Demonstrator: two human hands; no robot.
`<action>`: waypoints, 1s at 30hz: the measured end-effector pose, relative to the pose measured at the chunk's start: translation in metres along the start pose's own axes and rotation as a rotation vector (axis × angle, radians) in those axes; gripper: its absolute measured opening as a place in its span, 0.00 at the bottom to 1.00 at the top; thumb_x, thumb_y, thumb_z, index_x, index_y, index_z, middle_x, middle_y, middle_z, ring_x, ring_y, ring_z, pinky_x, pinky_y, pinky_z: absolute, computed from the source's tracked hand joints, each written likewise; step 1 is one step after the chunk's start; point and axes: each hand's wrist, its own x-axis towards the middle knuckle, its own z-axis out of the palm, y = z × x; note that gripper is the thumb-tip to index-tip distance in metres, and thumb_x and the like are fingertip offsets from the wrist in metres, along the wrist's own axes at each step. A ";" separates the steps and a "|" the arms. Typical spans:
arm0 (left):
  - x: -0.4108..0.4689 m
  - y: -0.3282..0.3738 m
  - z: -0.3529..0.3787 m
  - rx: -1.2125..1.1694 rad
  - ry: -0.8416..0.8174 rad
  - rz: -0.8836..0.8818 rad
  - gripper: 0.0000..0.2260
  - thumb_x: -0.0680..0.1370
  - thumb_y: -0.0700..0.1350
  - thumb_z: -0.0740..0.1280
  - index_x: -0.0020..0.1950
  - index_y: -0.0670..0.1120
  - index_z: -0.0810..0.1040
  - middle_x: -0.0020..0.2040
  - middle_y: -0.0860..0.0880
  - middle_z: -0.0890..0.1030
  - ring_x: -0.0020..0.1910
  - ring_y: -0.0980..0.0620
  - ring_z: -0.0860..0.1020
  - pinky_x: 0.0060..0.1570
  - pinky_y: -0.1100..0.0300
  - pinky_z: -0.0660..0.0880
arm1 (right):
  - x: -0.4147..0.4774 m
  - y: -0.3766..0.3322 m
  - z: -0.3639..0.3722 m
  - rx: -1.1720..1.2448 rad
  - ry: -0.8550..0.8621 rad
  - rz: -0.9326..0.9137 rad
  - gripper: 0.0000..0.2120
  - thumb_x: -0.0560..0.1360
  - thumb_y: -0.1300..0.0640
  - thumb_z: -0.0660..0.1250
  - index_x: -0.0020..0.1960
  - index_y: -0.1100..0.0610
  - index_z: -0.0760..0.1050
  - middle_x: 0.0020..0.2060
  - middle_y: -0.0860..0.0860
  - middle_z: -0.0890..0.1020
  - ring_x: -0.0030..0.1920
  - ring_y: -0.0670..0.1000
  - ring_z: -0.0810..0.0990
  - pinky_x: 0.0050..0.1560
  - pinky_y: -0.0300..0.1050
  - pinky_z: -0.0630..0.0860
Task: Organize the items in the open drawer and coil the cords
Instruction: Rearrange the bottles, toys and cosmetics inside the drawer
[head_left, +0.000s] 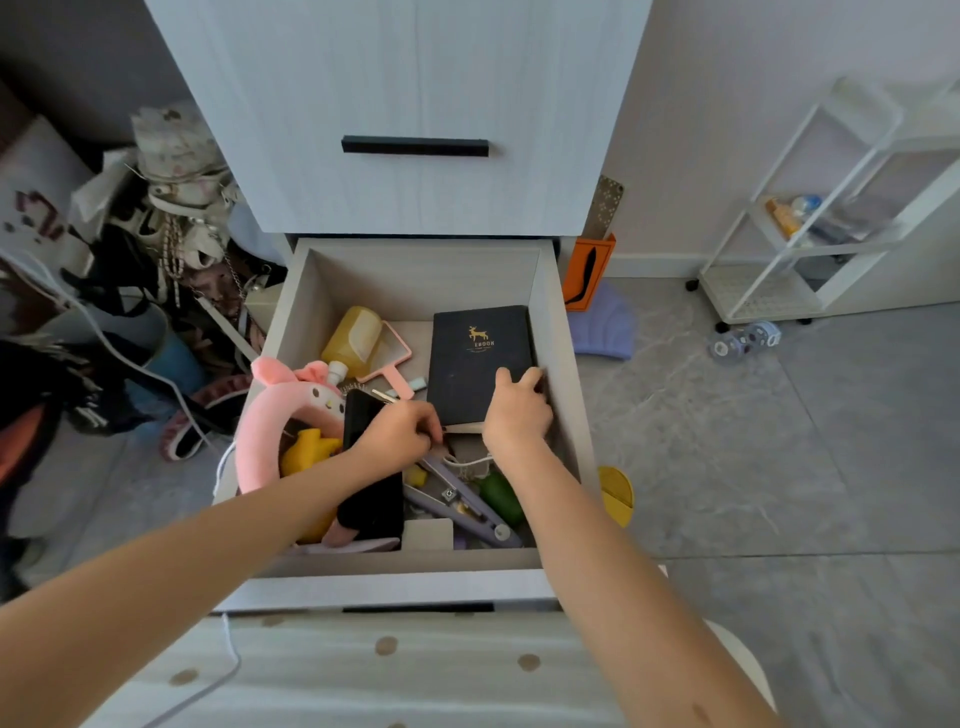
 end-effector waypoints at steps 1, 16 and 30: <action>0.004 0.000 -0.002 -0.012 0.070 -0.032 0.09 0.71 0.31 0.65 0.40 0.45 0.77 0.41 0.49 0.78 0.47 0.49 0.79 0.47 0.62 0.74 | 0.000 -0.003 0.001 -0.124 0.044 -0.026 0.30 0.74 0.61 0.67 0.73 0.54 0.59 0.72 0.61 0.53 0.67 0.63 0.65 0.62 0.51 0.69; 0.042 -0.016 -0.014 0.612 -0.151 0.080 0.21 0.72 0.55 0.67 0.62 0.48 0.73 0.58 0.47 0.75 0.62 0.46 0.70 0.62 0.48 0.65 | 0.013 0.001 0.021 -0.197 -0.170 -0.200 0.37 0.78 0.54 0.63 0.76 0.43 0.42 0.74 0.64 0.52 0.72 0.68 0.56 0.66 0.56 0.64; 0.041 -0.005 -0.026 0.776 -0.264 0.017 0.16 0.71 0.58 0.64 0.53 0.51 0.71 0.56 0.48 0.76 0.58 0.48 0.72 0.59 0.49 0.67 | 0.019 0.009 0.015 -0.207 -0.207 -0.175 0.30 0.80 0.60 0.58 0.77 0.50 0.49 0.76 0.58 0.53 0.71 0.65 0.60 0.65 0.54 0.67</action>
